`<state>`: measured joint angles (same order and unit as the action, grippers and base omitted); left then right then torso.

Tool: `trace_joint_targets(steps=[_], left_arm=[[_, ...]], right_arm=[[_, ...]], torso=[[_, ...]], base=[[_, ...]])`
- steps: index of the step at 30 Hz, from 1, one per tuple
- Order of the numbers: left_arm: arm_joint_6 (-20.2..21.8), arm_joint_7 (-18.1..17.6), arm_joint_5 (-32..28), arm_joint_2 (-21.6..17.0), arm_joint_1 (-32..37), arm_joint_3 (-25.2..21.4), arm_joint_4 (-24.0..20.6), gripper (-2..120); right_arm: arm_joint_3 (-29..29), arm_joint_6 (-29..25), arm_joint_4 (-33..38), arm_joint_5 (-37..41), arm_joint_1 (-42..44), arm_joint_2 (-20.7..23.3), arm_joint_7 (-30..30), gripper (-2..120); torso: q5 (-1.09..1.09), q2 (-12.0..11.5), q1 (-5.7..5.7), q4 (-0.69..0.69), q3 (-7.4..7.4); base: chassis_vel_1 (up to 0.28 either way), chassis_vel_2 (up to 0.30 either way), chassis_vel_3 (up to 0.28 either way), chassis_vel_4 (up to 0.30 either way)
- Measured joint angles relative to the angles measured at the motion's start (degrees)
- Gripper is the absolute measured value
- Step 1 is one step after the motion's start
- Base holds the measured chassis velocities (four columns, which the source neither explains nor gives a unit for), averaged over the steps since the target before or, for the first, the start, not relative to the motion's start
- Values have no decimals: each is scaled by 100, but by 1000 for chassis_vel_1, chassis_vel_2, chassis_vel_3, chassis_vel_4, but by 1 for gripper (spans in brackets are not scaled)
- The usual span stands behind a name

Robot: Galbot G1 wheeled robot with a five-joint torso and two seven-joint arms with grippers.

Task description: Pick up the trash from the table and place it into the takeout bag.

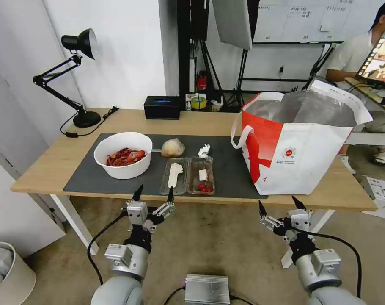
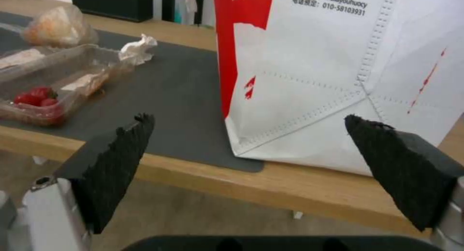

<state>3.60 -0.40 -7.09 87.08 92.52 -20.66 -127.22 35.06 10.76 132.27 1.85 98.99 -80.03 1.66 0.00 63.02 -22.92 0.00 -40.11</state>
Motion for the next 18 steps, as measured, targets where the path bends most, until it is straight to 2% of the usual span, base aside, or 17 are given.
trace_joint_targets(steps=[3, 6, 7, 10, 11, 14, 15, 17, 18], left_arm=[[243, -53, -275, -35, 10, 8, 4, 100], [724, -229, -956, -95, -46, 23, -8, 100], [724, -229, -956, -95, -46, 23, -8, 100], [1172, -470, -1751, -114, -148, 75, -46, 100], [1172, -470, -1751, -114, -148, 75, -46, 100], [1595, -774, -2667, -98, -259, 139, -79, 100], [1595, -774, -2667, -98, -259, 139, -79, 100], [1817, -1063, -3394, -81, -336, 203, -93, 100], [1817, -1063, -3394, -81, -336, 203, -93, 100]], right_arm=[[-21, -22, 23, 2, -1, 1, 19, 100], [-49, -55, 49, 3, -2, 18, 55, 100], [-49, -55, 49, 3, -2, 18, 55, 100], [-70, -62, 68, 3, 2, 38, 68, 100], [-70, -62, 68, 3, 2, 38, 68, 100], [-89, -64, 92, 3, 9, 60, 75, 100], [-89, -64, 92, 3, 9, 60, 75, 100], [-103, -65, 100, 1, 15, 76, 78, 100], [-103, -65, 100, 1, 15, 76, 78, 100]], torso=[[0, 0, 0, 0, 0], [0, 0, 0, 0, 0], [0, 0, 0, 0, 0], [0, 0, 0, 0, 0], [0, 0, 0, 0, 0], [0, 0, 0, 0, 0], [0, 0, 0, 0, 0], [0, 0, 0, 0, 0], [0, 0, 0, 0, 0]], base=[[0, 0, 0, 0], [0, 0, 0, 0], [0, 0, 0, 0], [0, 0, 0, 0], [0, 0, 0, 0], [0, 0, 0, 0], [0, 0, 0, 0], [0, 0, 0, 0], [0, 0, 0, 0]])
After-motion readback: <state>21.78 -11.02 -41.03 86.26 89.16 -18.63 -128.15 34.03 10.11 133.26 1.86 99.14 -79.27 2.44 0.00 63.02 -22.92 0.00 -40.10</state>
